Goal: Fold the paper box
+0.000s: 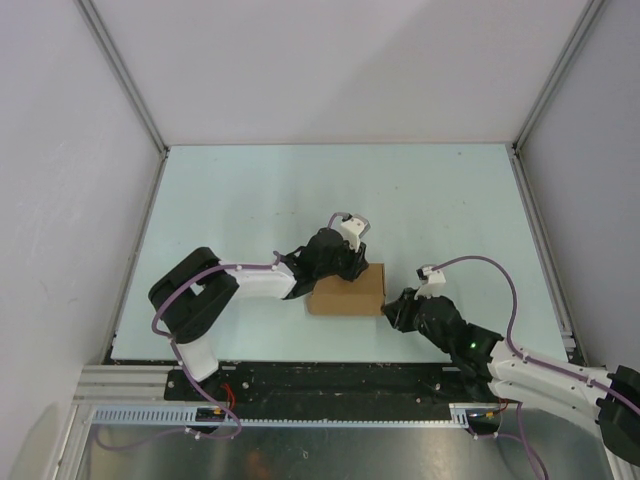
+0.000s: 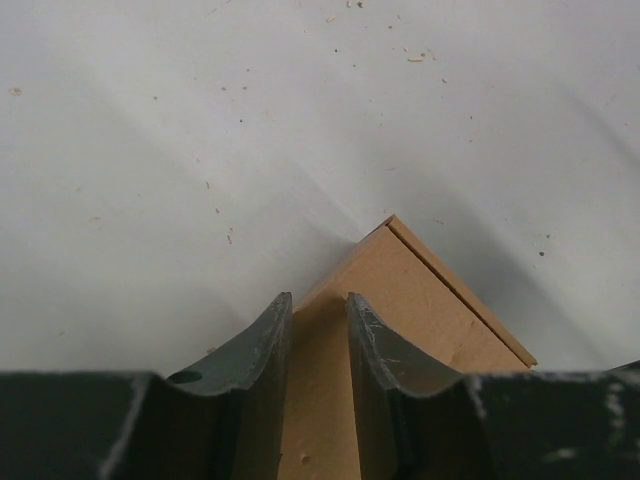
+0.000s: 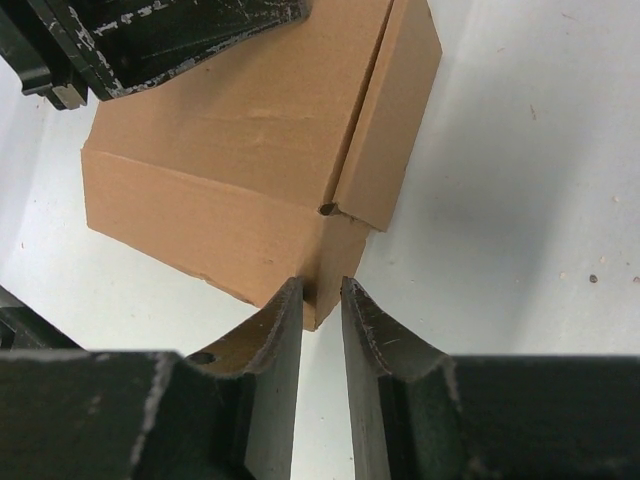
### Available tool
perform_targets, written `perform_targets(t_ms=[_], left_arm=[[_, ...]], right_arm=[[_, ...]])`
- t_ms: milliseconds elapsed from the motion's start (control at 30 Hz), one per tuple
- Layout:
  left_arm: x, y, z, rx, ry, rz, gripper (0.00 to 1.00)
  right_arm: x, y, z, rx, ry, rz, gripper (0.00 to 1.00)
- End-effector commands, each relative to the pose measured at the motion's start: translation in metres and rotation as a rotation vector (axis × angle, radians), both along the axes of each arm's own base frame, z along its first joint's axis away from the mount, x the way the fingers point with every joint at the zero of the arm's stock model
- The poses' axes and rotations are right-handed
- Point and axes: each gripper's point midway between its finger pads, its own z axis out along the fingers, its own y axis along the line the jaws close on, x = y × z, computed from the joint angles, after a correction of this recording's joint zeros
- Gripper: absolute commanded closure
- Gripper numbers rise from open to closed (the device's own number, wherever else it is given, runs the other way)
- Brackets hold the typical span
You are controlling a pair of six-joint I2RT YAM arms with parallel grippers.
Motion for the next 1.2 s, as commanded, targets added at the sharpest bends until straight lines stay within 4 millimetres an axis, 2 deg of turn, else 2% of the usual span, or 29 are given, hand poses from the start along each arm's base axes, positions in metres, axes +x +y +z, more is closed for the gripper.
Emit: perform_targets(t_ms=[0,1167], left_arm=[[0.009,-0.010,0.013,-0.030,-0.034,-0.019,0.67],[0.008,-0.013,0.011,-0.033,-0.024,-0.036,0.67]], right_arm=[[0.004,0.000,0.002,0.017,-0.013,-0.018,0.74],[0.008,-0.003,-0.014,-0.025,0.022,-0.039,0.75]])
